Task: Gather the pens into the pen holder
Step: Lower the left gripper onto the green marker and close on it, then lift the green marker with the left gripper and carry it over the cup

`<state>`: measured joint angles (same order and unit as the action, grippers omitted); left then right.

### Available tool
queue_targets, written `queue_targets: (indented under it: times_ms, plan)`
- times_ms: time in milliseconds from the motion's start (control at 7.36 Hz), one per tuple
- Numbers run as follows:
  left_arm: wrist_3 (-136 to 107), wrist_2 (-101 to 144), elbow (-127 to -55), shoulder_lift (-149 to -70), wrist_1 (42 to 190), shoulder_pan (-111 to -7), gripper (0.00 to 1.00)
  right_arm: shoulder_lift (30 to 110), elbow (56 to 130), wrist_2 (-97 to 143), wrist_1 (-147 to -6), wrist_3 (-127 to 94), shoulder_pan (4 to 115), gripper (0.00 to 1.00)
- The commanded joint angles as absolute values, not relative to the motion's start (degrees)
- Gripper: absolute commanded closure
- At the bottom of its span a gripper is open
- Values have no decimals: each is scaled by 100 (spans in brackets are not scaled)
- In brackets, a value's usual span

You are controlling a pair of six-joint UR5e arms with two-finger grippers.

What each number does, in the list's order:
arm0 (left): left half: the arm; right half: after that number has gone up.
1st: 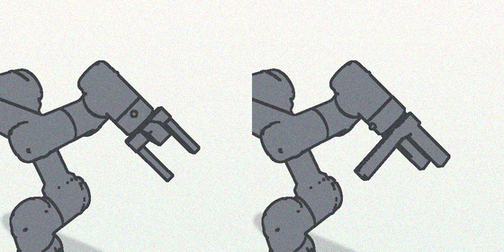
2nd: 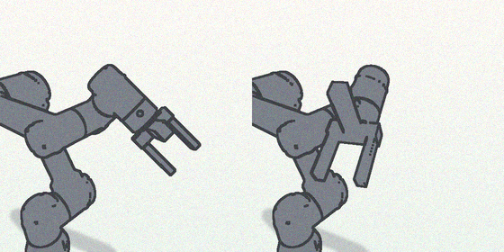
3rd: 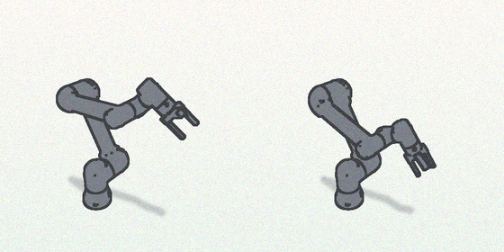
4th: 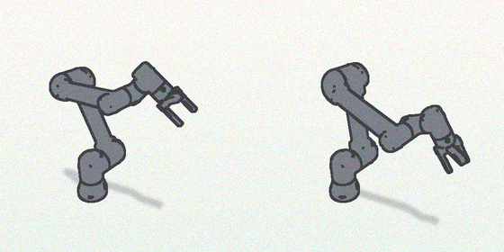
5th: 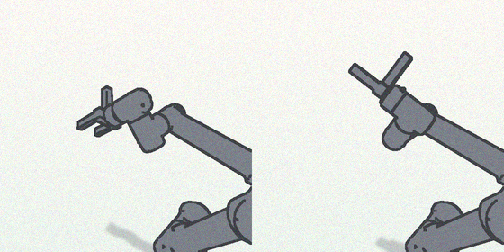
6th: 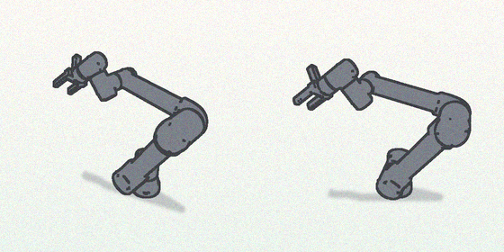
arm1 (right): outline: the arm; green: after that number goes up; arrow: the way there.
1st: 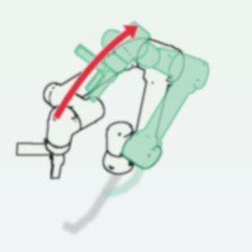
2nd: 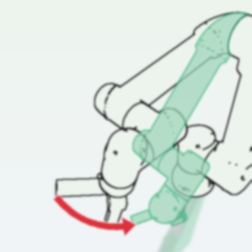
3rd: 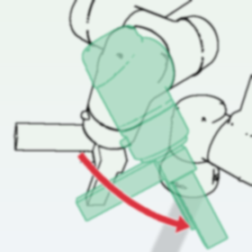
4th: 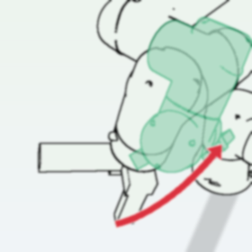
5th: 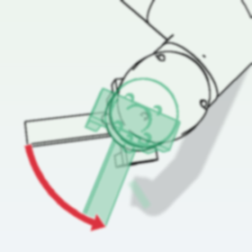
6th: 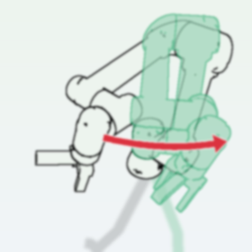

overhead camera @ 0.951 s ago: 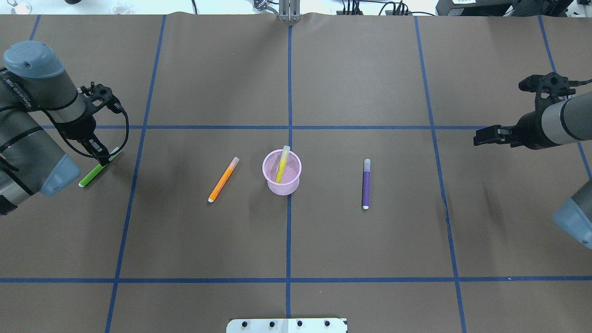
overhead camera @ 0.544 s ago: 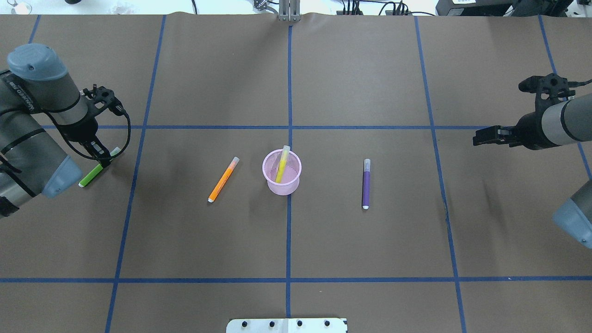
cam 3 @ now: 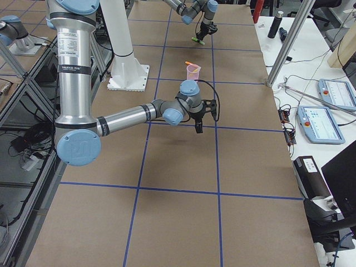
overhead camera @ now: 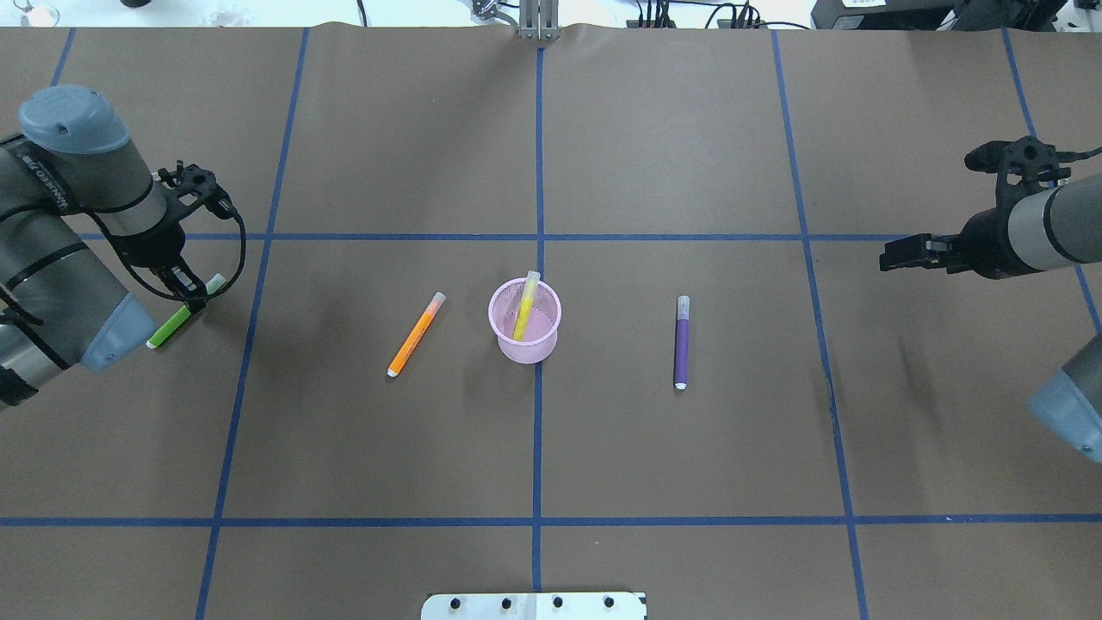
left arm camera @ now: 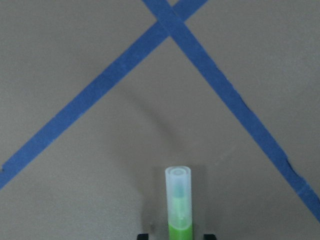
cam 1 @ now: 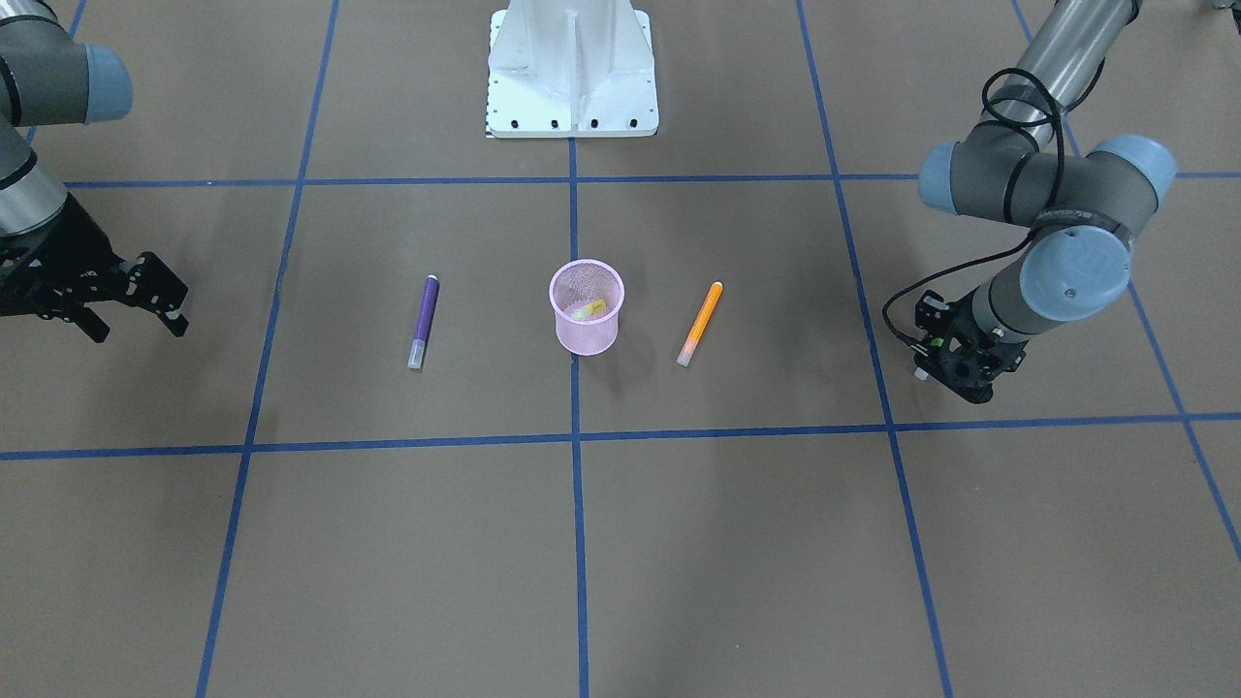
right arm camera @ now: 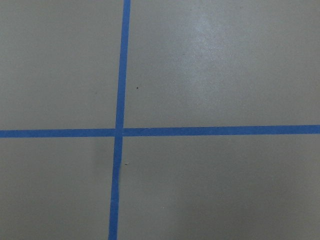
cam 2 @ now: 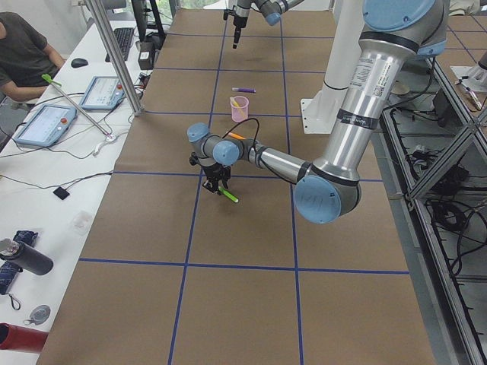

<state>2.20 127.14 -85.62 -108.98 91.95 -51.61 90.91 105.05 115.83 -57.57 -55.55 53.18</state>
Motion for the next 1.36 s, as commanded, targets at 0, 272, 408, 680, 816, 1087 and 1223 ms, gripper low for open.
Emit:
queue_targets:
  times_ms: [0, 272, 408, 680, 816, 1087, 1223]
  plan:
    - [220, 12718, -8534, -10890, 9193, -5159, 79, 9088, 10520, 11619, -5748, -5563, 5326, 1]
    - [220, 12744, -8543, -10898, 9185, -5159, 100, 9088, 10529, 11654, -5748, -5563, 5326, 2]
    - [211, 12753, -8613, -10898, 9158, -5168, 100, 9088, 10529, 11654, -5748, -5563, 5335, 2]
    - [-7, 12753, -8981, -10881, 9132, -5194, 100, 9079, 10547, 11654, -5748, -5572, 5379, 2]
    - [-44, 12753, -9235, -10881, 9141, -5203, 100, 9079, 10538, 11654, -5748, -5572, 5396, 2]
    - [-1353, 12718, -9701, -11387, 9167, -5195, 100, 9097, 10538, 11663, -5748, -5572, 5431, 2]
    - [-2546, 12761, -9729, -11756, 9141, -5186, 100, 9166, 10512, 11663, -5748, -5546, 5440, 2]
